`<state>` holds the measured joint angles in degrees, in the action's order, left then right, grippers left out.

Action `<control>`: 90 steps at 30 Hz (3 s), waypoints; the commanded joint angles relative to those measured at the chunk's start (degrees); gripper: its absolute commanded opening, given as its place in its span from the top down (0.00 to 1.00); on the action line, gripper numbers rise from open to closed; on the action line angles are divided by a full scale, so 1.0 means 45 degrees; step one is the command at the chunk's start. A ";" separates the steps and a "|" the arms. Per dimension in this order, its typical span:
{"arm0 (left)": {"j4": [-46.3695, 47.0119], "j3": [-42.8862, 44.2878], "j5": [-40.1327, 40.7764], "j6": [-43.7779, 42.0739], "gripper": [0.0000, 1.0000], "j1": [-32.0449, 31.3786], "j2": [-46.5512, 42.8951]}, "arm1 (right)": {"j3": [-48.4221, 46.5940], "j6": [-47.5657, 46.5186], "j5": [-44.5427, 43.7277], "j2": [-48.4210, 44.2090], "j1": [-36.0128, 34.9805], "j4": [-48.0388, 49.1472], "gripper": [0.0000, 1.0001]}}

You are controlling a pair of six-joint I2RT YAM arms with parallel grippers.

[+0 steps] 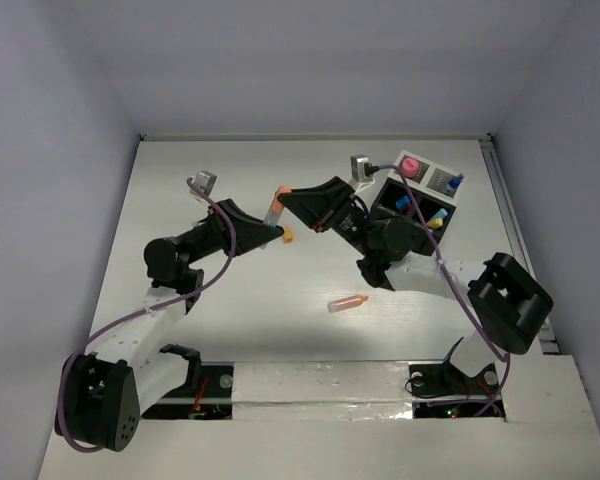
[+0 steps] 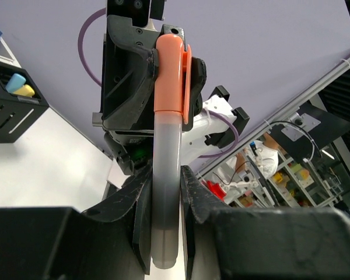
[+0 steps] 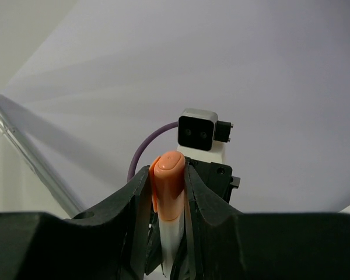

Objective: Sort the stationery into containers
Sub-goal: Close the pen cap on the pen, then place the pen in the storage box.

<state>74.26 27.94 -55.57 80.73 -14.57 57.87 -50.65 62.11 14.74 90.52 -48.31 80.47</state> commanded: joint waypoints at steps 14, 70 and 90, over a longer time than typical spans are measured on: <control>0.3714 0.1895 0.1646 -0.0320 1.00 0.0132 -0.0046 | 0.0768 -0.0773 0.4927 0.0119 -0.1197 -0.1061 1.00; -1.7166 0.1739 0.5572 -1.3663 0.01 -0.1392 -0.6980 | 0.1315 -1.1204 -1.1732 -0.7558 0.6224 -1.4952 1.00; -1.7166 0.1661 0.5904 -1.3662 0.01 -0.1646 -0.7214 | 0.1764 -1.1322 -1.1578 -0.4706 0.7241 -1.3154 0.99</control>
<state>-4.62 36.03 -29.23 19.92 -21.76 26.02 -42.15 9.87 -38.35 69.12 -15.81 17.63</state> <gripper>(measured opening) 0.989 0.307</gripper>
